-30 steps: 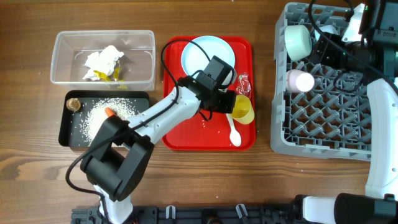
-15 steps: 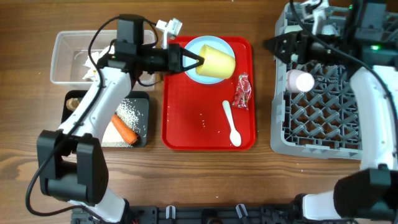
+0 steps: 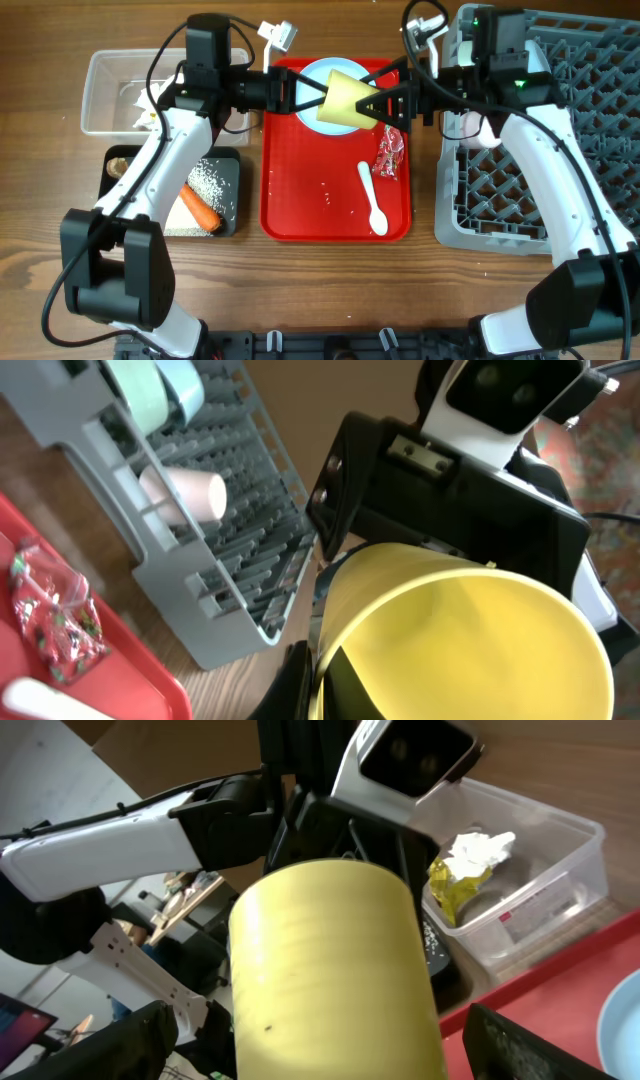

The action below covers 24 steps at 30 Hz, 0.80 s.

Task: Sort waste into correct bins and load items into the dishwasher rack
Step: 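Hand the yellow cup from the left gripper to the right gripper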

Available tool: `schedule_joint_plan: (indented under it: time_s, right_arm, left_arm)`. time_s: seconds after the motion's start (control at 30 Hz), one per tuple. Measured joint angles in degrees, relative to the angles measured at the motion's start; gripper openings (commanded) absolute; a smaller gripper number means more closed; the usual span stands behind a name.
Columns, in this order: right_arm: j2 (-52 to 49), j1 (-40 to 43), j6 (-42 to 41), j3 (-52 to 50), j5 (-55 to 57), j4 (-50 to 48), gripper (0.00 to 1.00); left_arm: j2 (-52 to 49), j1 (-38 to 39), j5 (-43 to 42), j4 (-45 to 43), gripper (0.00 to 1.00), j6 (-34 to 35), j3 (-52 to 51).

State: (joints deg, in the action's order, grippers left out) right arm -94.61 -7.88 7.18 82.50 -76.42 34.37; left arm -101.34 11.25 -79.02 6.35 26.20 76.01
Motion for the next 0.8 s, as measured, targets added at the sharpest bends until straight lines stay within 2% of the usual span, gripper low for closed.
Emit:
schedule_joint_plan:
  time_s: [0.1,0.2,0.43,0.53,0.57,0.63,0.67,0.7,0.8]
  right_arm:
    - [0.0,-1.0,-0.3,0.0,0.3,0.1,0.82]
    - [0.0,-1.2,-0.4,0.0,1.5,1.0,0.75]
    - [0.0,-1.1,-0.4,0.0,2.4,2.8,0.49]
    - [0.0,-1.2,-0.7,0.0,2.3,2.9,0.47]
    - [0.0,-1.2,-0.7,0.0,2.3,2.9,0.47]
    - [0.0,-1.2,-0.6,0.0,2.4,2.8,0.47]
    - [0.0,-1.2,-0.6,0.0,2.6,2.9,0.46]
    - [0.0,-1.2,-0.6,0.0,2.8,2.8,0.46]
    - [0.0,-0.9,-0.7,0.0,3.2,2.3,0.45]
  left_arm:
    - [0.0,0.0,-0.4,-4.8,0.04,3.1,0.0]
    - [0.0,0.0,-0.4,-5.6,0.04,4.7,0.0]
    - [0.0,0.0,-0.4,-5.8,0.04,5.5,0.0]
    - [0.0,0.0,-0.4,-5.8,0.04,5.5,0.0]
    - [0.0,0.0,-0.3,-5.8,0.06,5.5,0.0]
    - [0.0,0.0,0.0,-5.7,0.24,5.7,0.0]
    - [0.0,0.0,0.3,-5.8,0.27,6.1,0.0]
    - [0.0,0.0,0.7,-5.7,0.27,6.1,0.0]
    - [0.0,0.0,1.2,-5.7,0.1,6.1,0.0]
